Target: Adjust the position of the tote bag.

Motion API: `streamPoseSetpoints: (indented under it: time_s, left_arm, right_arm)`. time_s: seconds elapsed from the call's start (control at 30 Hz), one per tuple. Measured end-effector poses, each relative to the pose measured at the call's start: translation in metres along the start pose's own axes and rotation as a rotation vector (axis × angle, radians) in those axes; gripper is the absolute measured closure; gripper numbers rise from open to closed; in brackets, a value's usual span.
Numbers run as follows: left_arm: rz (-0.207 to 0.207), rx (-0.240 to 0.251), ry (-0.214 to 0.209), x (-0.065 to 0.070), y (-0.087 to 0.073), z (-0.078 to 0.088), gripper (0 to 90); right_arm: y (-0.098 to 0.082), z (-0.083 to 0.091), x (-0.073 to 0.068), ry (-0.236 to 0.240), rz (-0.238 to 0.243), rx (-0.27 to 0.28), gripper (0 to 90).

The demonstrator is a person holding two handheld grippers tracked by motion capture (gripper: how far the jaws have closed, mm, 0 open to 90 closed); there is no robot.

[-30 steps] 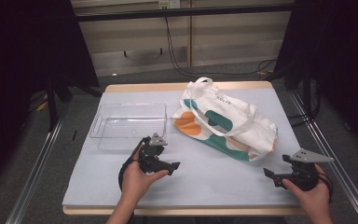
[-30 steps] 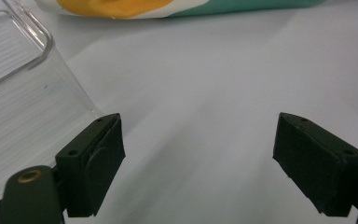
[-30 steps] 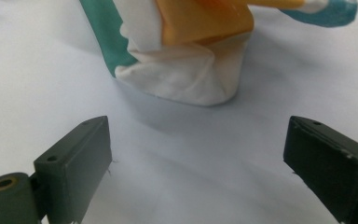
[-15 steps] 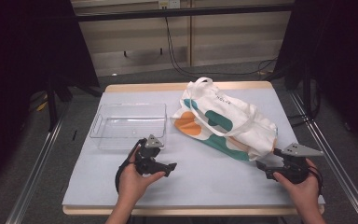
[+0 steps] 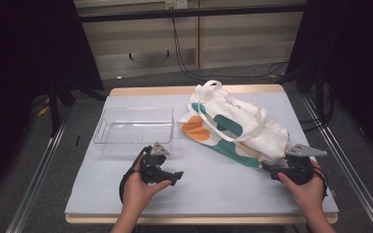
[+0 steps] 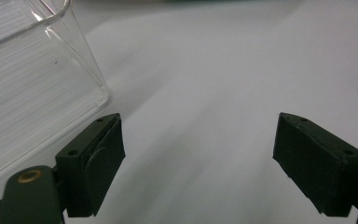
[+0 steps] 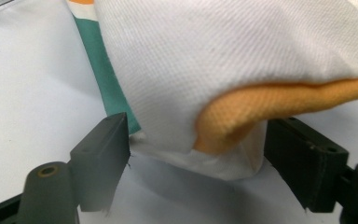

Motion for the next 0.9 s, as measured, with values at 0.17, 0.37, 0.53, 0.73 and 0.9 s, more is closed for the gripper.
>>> streamPoseSetpoints:
  time_s: [0.17, 0.37, 0.53, 0.73, 0.9]
  left_arm:
    - [-0.002, 0.0, -0.008, 0.0, 0.001, -0.001, 16.3]
    - [0.007, -0.001, -0.004, 0.0, 0.0, -0.002, 16.3]
    - [0.006, -0.001, -0.003, 0.0, 0.0, -0.003, 16.3]
    - [-0.002, 0.001, -0.005, 0.0, 0.001, -0.002, 16.3]
    - [-0.003, 0.007, -0.011, 0.0, 0.003, -0.001, 16.2]
  right_arm:
    - [0.002, -0.005, -0.004, 0.023, -0.009, 0.005, 18.1]
    - [0.004, -0.013, -0.009, -0.021, 0.018, -0.019, 24.6]
    - [0.003, -0.011, -0.008, -0.027, 0.031, -0.023, 37.4]
    - [0.002, -0.006, -0.005, -0.007, 0.026, -0.016, 55.9]
    - [0.002, -0.001, -0.004, -0.023, 0.068, -0.01, 68.1]
Point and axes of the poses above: each handheld gripper's, and its own axes: z roughly backward along the jaws, y roughly out of its top, x roughly to its right, the point moved 1 cm from there along -z, roughly forward along the jaws, and after that the axes turned 13 degrees about y, right-handed, at the moved point
